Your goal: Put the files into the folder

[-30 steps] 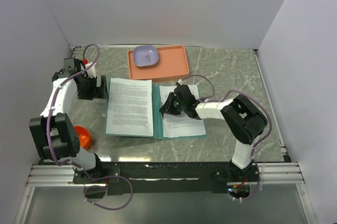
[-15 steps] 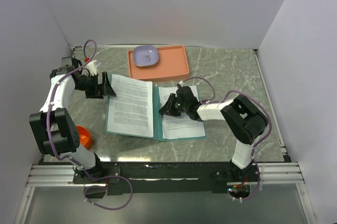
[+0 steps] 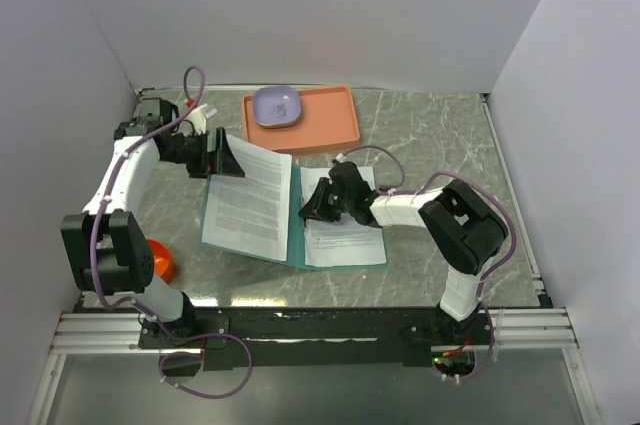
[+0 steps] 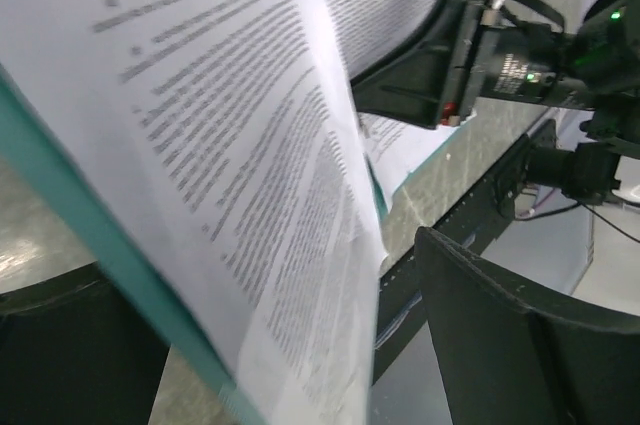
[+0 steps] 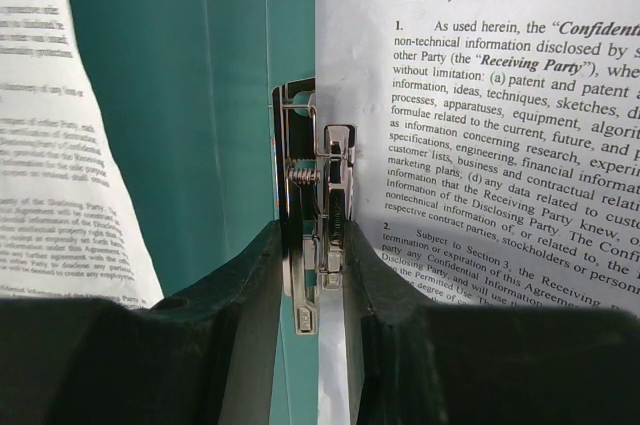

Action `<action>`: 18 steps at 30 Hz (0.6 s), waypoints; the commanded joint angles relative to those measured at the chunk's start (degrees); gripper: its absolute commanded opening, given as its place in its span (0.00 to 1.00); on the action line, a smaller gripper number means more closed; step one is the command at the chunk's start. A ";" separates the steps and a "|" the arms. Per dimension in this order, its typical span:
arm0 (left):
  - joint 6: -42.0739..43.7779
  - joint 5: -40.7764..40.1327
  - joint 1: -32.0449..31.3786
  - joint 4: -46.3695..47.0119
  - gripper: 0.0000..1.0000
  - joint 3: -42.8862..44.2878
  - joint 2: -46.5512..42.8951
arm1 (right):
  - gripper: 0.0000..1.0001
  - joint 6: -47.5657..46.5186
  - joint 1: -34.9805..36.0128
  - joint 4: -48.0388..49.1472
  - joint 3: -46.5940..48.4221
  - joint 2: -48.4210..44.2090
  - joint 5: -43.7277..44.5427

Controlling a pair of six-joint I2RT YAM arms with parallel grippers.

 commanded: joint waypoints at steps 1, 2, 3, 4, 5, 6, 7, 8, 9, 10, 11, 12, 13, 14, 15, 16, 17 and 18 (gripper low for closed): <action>-3.13 3.00 -3.63 1.18 0.96 2.13 -2.24 | 0.00 3.50 3.05 -9.56 1.24 1.26 -0.33; -4.00 3.09 -4.07 1.09 0.96 3.26 -1.54 | 0.00 3.67 3.75 -9.83 2.12 1.52 -0.15; -4.27 3.09 -4.68 0.83 0.96 4.06 -1.19 | 0.03 3.93 4.11 -10.00 2.56 1.70 -0.07; -4.36 3.18 -4.77 0.56 0.96 4.94 -0.84 | 0.10 4.02 4.37 -10.44 2.91 1.88 -0.06; -4.36 3.01 -6.43 0.39 0.96 6.69 -0.05 | 0.17 4.11 4.72 -10.44 3.61 2.23 -0.15; -4.27 2.83 -7.58 -0.22 0.96 7.66 0.31 | 0.35 4.37 4.90 -10.70 3.97 2.32 -0.15; -4.27 2.66 -8.02 -0.66 0.96 8.71 0.57 | 0.44 4.46 5.07 -11.05 4.23 2.40 0.02; -6.36 2.48 -8.46 -1.10 0.96 10.90 1.18 | 0.51 4.29 5.16 -11.41 5.02 2.41 0.02; -6.47 2.04 -9.07 -1.63 0.96 12.05 1.54 | 0.66 3.85 5.43 -12.02 5.55 2.41 0.11; -6.55 1.69 -9.34 -2.85 0.96 13.20 2.15 | 0.72 3.41 5.43 -12.72 6.16 2.41 0.28; -6.21 1.60 -9.43 -4.26 0.96 15.82 2.59 | 0.79 2.89 5.43 -14.38 7.21 1.97 0.63; -5.60 1.51 -9.52 -5.75 0.96 17.24 2.94 | 0.91 1.84 5.60 -15.09 7.66 1.62 0.90; -5.33 1.08 -9.52 -7.94 0.96 18.47 3.12 | 0.96 1.31 5.52 -15.97 8.10 1.09 1.25; -5.33 0.72 -9.52 -8.40 0.96 19.96 3.47 | 0.96 0.86 5.34 -16.50 8.10 -0.48 1.95; -5.33 0.37 -9.52 -8.66 0.96 20.32 3.56 | 0.97 0.16 5.34 -16.51 7.93 -1.28 2.22; -5.33 0.28 -9.52 -8.49 0.96 20.41 3.48 | 0.97 -0.10 4.99 -16.51 7.75 -1.98 2.39; -5.33 0.54 -9.52 -7.97 0.96 20.07 3.65 | 0.97 -0.37 4.73 -16.33 7.14 -3.38 1.96; -5.59 0.98 -9.69 -7.88 0.96 19.89 3.91 | 0.96 -0.72 4.55 -15.81 6.61 -4.18 1.96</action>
